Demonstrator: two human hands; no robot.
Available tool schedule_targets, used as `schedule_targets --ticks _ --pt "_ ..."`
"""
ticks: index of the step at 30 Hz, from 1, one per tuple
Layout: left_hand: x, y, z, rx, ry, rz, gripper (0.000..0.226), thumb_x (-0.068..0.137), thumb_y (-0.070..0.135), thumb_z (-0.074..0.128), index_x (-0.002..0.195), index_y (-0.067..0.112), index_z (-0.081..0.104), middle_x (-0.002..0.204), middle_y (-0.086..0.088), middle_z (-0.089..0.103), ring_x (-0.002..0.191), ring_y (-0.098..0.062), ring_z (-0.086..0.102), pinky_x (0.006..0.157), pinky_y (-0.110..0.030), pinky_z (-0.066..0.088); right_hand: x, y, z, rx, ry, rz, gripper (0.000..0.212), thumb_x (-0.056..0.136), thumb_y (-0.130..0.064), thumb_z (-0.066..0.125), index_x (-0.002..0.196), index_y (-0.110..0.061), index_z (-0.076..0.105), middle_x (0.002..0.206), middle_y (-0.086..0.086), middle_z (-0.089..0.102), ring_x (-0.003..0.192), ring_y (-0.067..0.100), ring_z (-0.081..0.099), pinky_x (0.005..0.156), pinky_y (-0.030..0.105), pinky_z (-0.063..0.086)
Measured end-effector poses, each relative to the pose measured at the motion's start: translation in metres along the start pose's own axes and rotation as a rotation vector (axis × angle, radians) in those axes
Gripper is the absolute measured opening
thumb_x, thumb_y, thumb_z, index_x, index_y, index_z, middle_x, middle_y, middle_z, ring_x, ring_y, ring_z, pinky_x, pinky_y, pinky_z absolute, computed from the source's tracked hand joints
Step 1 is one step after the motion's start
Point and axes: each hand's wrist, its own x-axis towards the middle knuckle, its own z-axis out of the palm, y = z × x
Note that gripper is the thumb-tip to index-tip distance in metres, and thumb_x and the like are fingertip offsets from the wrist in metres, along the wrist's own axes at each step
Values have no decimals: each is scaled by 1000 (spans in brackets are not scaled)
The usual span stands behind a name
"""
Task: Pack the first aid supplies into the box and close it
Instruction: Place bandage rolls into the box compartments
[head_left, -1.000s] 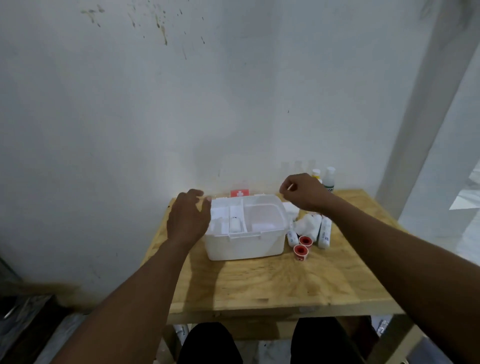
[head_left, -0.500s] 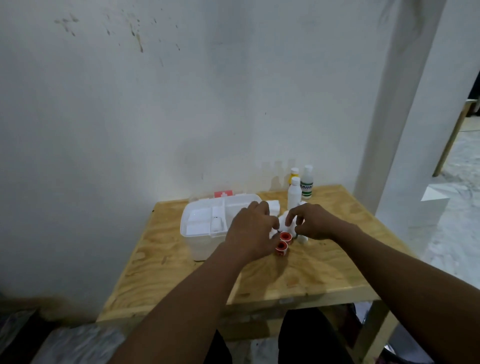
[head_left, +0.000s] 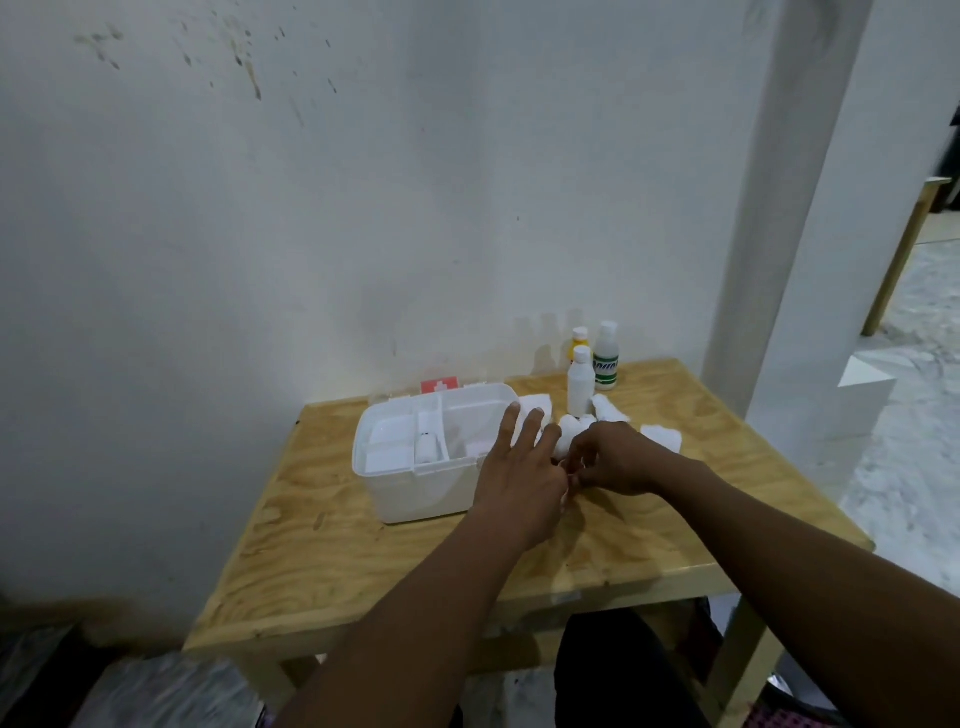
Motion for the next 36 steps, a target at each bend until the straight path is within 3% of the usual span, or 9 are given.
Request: schedule_targets --ticks 2,4,7,10,14,18,23,28,36 --pt "1 3 0 15 -14 -13 39 99 38 54 133 22 65 163 -11 29 155 -34 6 110 -54 -30 -1 2 -8 34 0 22 19 82 -32 75 93 -17 76 84 -4 64 79 11 57 63 18 40" --pt "2 4 0 -5 -2 -17 40 99 37 54 136 24 62 162 -12 30 155 -34 6 112 -56 -28 -2 4 -19 59 -4 37 22 82 -35 74 93 -17 76 86 -2 67 81 12 59 64 21 42" --pt "3 -2 -6 -54 69 -37 33 96 38 55 121 22 71 156 -11 39 153 -33 14 117 -57 -19 2 2 -40 99 97 29 21 84 -39 72 90 -18 74 91 0 71 86 15 62 71 27 46" --pt "5 -22 -20 -91 254 -66 21 83 34 66 97 22 76 137 -11 59 143 -34 37 119 -57 -1 12 -11 -60 234 347 31 20 86 -36 71 86 -16 73 84 -3 70 79 12 62 71 28 43" --pt "4 -77 -35 -153 436 -272 15 86 30 65 98 23 73 122 -3 66 131 -27 50 113 -51 22 33 -52 -65 287 539 -41 22 87 -38 70 89 -16 71 85 -6 67 77 8 57 67 22 37" --pt "-16 -135 -27 -275 324 -507 21 94 36 59 106 25 72 111 -1 71 105 -24 64 94 -41 43 53 -101 -33 274 459 -144 18 85 -39 71 89 -21 71 92 -1 66 83 9 56 69 21 38" --pt "-38 -163 -9 -399 288 -644 27 96 40 61 111 23 74 116 2 73 100 -20 68 86 -34 50 64 -140 8 180 374 -190 19 89 -37 67 100 -22 72 98 -3 57 86 13 58 75 23 42" --pt "-34 -174 -4 -513 279 -685 25 94 39 66 112 24 75 117 4 74 101 -18 69 87 -31 53 70 -149 20 99 329 -191 18 91 -32 66 105 -24 73 116 0 63 98 17 61 86 27 49" --pt "-19 -184 3 -583 227 -636 21 93 36 69 109 24 76 115 6 75 101 -17 69 84 -29 52 77 -150 17 -25 247 -257 24 92 -31 63 112 -27 74 116 0 67 102 18 60 86 26 45"
